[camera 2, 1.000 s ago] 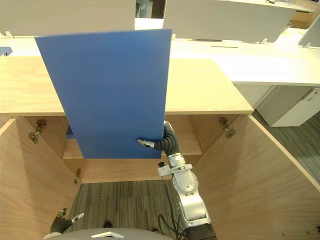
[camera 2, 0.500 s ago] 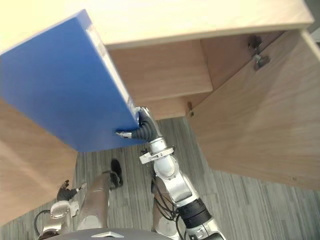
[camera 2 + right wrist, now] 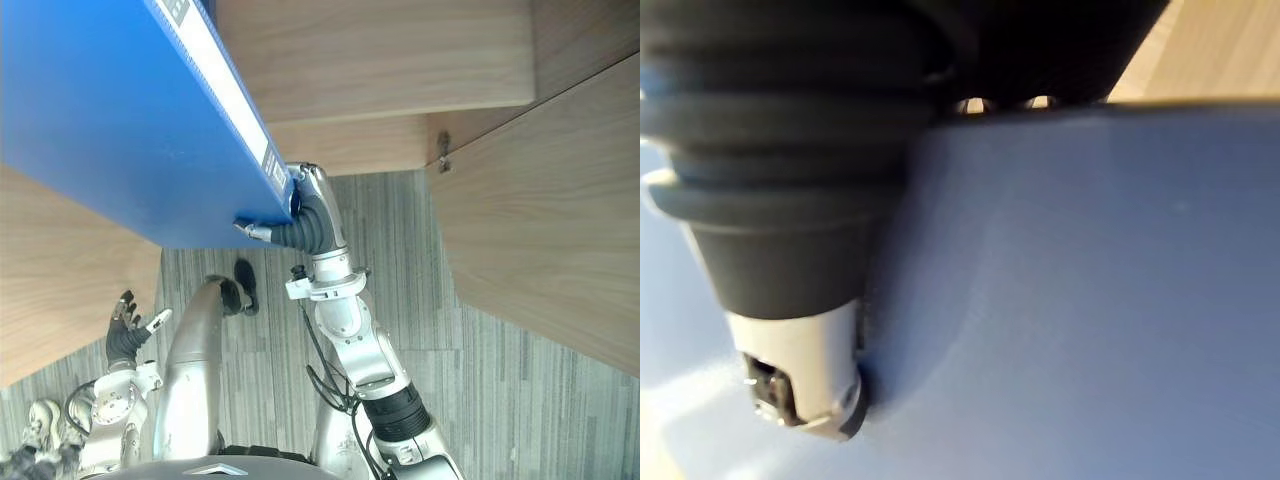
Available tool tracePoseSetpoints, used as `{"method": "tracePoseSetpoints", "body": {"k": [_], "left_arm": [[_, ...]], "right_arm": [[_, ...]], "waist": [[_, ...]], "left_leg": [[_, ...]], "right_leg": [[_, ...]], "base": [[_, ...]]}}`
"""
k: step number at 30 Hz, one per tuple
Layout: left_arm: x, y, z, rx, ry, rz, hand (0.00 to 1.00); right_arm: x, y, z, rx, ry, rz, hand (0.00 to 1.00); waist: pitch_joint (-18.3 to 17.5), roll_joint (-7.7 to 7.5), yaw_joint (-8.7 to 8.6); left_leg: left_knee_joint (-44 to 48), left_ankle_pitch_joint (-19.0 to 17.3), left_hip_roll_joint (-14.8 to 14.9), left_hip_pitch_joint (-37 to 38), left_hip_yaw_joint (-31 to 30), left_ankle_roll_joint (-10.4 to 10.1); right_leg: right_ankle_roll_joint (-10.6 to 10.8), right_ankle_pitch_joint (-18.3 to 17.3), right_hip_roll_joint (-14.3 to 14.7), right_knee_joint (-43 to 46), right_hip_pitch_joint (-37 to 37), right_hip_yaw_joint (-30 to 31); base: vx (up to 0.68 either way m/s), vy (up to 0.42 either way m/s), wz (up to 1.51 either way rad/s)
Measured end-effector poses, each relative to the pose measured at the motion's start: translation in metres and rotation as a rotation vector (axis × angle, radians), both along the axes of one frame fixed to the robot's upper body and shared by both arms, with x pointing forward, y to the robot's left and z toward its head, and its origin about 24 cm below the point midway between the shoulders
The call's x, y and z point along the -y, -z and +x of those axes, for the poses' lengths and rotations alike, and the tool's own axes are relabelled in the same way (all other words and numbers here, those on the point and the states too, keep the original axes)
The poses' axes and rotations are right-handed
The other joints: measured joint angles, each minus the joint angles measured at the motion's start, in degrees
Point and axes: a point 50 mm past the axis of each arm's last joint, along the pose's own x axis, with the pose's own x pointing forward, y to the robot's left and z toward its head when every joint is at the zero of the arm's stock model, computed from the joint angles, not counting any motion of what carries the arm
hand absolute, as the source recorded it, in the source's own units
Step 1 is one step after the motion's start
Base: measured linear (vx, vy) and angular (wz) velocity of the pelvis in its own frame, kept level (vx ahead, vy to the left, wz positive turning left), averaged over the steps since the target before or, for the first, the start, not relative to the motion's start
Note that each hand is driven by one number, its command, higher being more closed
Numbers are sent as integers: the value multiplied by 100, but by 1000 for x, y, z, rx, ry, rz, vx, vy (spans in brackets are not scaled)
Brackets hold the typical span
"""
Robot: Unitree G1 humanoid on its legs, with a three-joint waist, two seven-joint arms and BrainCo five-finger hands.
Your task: Walk over to the cabinet, pick up the folder, carry it to the office cabinet, place the folder inside the office cabinet, then close the office cabinet door
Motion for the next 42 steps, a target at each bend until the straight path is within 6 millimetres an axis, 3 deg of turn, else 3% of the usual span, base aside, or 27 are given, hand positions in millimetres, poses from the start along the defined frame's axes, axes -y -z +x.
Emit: {"method": "tracePoseSetpoints", "body": {"k": [8,17,23,29,35,42], "left_arm": [[-3,-32,6,148,-9,21,0],[-9,-48,6,223,-19,5,0],[-10,-61,6,301,-11,-21,0],[-11,-72,6,372,-13,-39,0],[-16,-52,19,289,7,-40,0],[-16,-29,20,212,-16,-125,0]], "right_arm": [[21,-4,9,-18,57,69,100],[65,-3,32,-145,16,393,100],[85,-34,46,-95,-175,662,100],[91,-58,59,-56,-321,814,100],[76,-111,88,-36,-465,809,100],[105,-139,101,8,-511,998,100]], "waist": [[112,-4,32],[113,-4,40],[113,-2,76],[114,0,110],[116,4,143],[120,12,317]], "left_leg": [[223,-31,-31,-384,-109,-50],[348,-42,-35,-635,-251,-84],[315,54,-124,-824,-374,-156],[231,130,-177,-884,-480,-182],[90,273,-228,-975,-532,-231],[-55,445,-373,-1086,-755,-321]], "right_leg": [[-86,-206,-65,417,-412,-63],[-136,-335,-71,616,-610,-159],[-185,-375,-132,706,-777,-254],[-213,-390,-177,686,-780,-370],[-228,-383,-228,683,-877,-452],[-279,-431,-372,678,-873,-704]], "base": [[5,-96,9],[-19,-84,5],[-32,-67,11],[-30,-52,11],[-30,-54,10],[-16,-38,19]]}}
